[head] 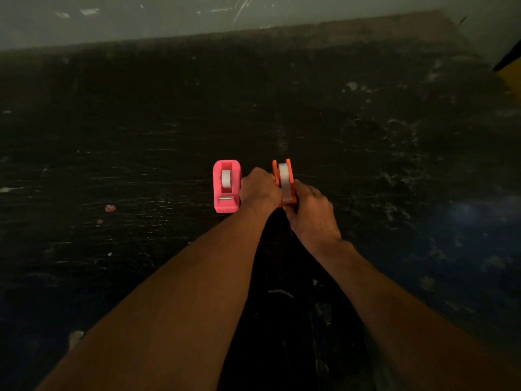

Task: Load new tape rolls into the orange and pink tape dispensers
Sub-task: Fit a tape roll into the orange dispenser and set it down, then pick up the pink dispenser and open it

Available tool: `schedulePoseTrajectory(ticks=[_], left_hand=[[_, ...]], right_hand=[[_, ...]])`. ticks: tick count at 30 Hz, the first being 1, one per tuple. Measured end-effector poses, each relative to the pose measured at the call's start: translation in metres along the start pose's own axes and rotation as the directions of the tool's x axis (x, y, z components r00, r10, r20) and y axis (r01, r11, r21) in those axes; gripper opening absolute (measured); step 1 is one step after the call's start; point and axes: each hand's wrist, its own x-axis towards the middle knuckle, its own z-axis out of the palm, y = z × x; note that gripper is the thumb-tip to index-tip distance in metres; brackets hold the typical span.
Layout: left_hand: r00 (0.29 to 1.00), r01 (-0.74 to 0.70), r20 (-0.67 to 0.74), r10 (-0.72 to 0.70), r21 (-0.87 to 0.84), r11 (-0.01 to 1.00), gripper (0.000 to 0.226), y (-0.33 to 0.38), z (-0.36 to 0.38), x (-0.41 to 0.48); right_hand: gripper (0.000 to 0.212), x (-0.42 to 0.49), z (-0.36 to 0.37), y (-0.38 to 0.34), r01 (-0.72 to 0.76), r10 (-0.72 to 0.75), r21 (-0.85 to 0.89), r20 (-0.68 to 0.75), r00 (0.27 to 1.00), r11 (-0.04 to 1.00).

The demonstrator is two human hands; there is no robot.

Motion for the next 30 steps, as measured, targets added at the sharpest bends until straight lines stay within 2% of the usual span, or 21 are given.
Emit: schedulePoseTrajectory(ticks=[3,7,10,12,15,20,26,30], left_hand=[[1.000,-0.006,0.004,0.006,-0.028,1.000,0.025,-0.001,0.001,0.001],[0.999,0.001,0.054,0.003,-0.086,0.996,0.027,-0.001,-0.002,-0.003],[0.993,0.038,0.118,-0.016,-0.185,0.982,0.026,-0.002,-0.007,-0.006],[0.986,0.075,0.161,-0.032,-0.265,0.961,0.034,-0.004,-0.011,-0.009],[0.983,0.072,0.182,-0.015,-0.312,0.947,0.044,-0.008,-0.011,-0.010],[0.979,0.039,0.202,0.039,-0.370,0.928,0.041,-0.013,-0.010,-0.012],[0.985,0.047,0.173,0.012,-0.331,0.942,0.036,-0.010,-0.014,-0.025],[0.991,-0.119,0.044,0.128,-0.166,0.979,0.045,-0.013,-0.022,-0.053]], right_hand=[[0.041,0.000,-0.002,-0.003,-0.030,0.030,0.013,0.018,0.999,0.999],[0.047,-0.001,-0.003,-0.004,-0.047,0.047,0.006,0.032,0.998,0.999],[0.049,-0.002,-0.003,-0.004,-0.059,0.059,0.011,0.051,0.997,0.998],[0.049,-0.002,-0.002,-0.005,-0.055,0.054,0.008,0.047,0.997,0.998],[0.049,-0.003,-0.002,-0.006,-0.060,0.060,0.001,0.040,0.997,0.998],[0.046,-0.002,-0.002,-0.009,-0.093,0.092,0.010,0.048,0.995,0.996],[0.042,-0.006,-0.008,-0.018,-0.167,0.164,0.073,0.043,0.986,0.983],[0.066,-0.006,-0.018,-0.020,-0.264,0.248,0.118,0.134,0.959,0.957]])
